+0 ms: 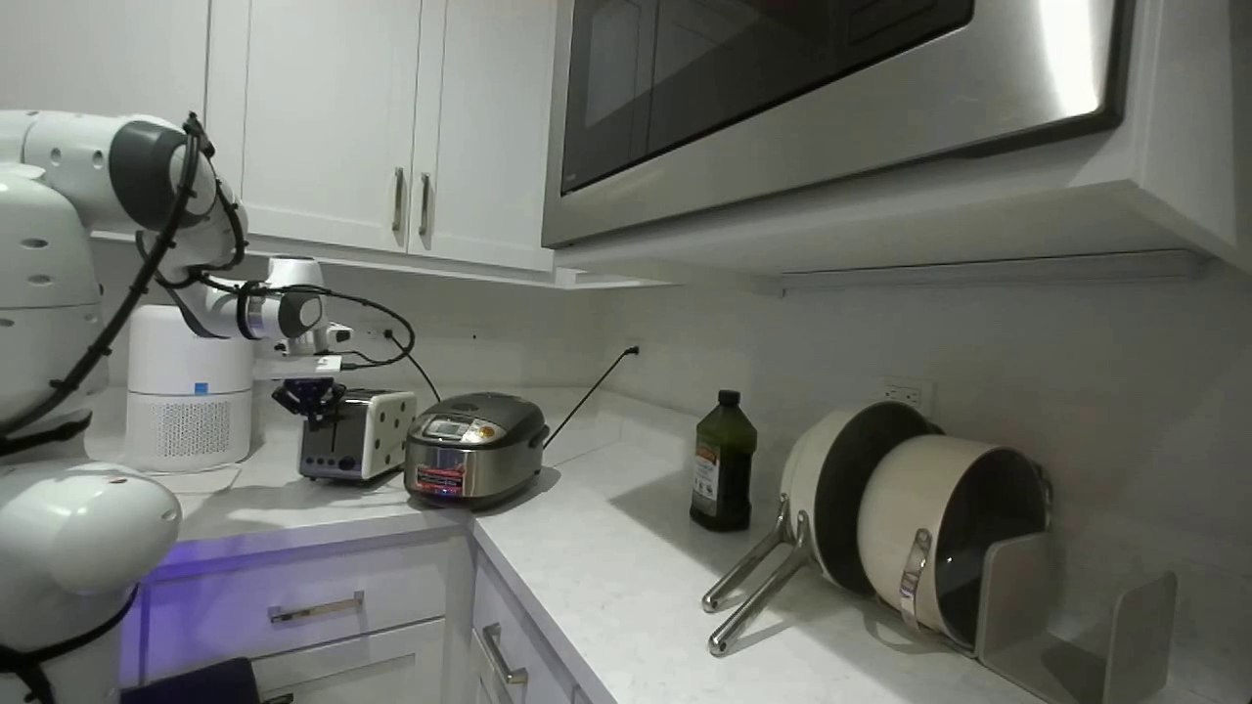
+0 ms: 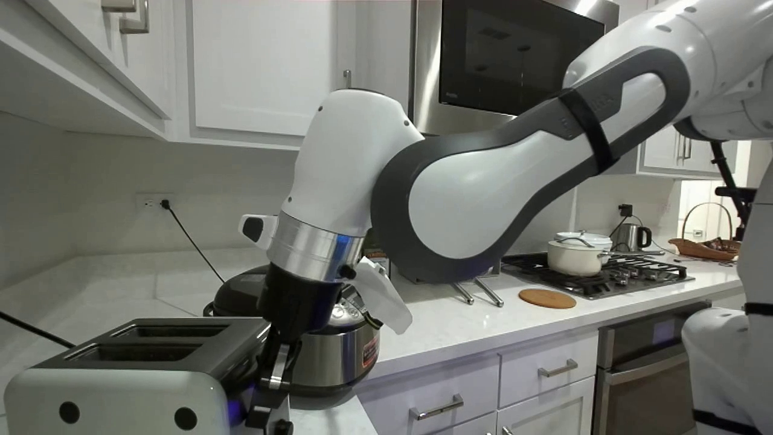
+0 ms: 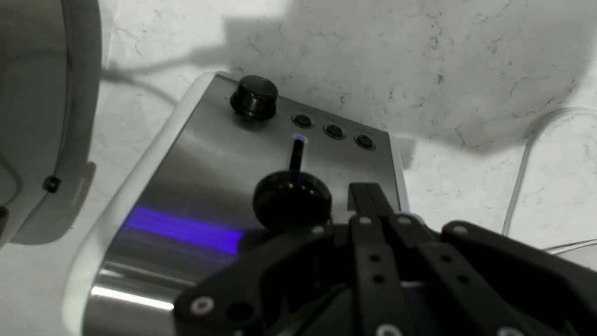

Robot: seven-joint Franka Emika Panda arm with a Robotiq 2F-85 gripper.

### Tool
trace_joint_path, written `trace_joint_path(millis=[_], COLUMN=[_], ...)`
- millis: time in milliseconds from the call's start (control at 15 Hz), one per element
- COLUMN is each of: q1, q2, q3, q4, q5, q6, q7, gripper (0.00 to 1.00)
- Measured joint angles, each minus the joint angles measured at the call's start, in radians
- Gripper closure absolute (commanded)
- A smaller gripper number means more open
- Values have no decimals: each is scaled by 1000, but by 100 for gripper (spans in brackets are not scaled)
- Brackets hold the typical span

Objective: Push the lever of the bread toaster down

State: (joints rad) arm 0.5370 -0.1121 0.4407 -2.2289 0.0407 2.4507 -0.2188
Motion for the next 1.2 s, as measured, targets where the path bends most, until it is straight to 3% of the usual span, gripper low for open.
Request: trace_joint_path(millis=[533, 1200], q1=[-18, -64], q2=[15, 14], q3=[-1, -27], q4=[34, 170], q5=[0, 31], q6=[-43, -459], q7=[4, -39], gripper=[100, 100])
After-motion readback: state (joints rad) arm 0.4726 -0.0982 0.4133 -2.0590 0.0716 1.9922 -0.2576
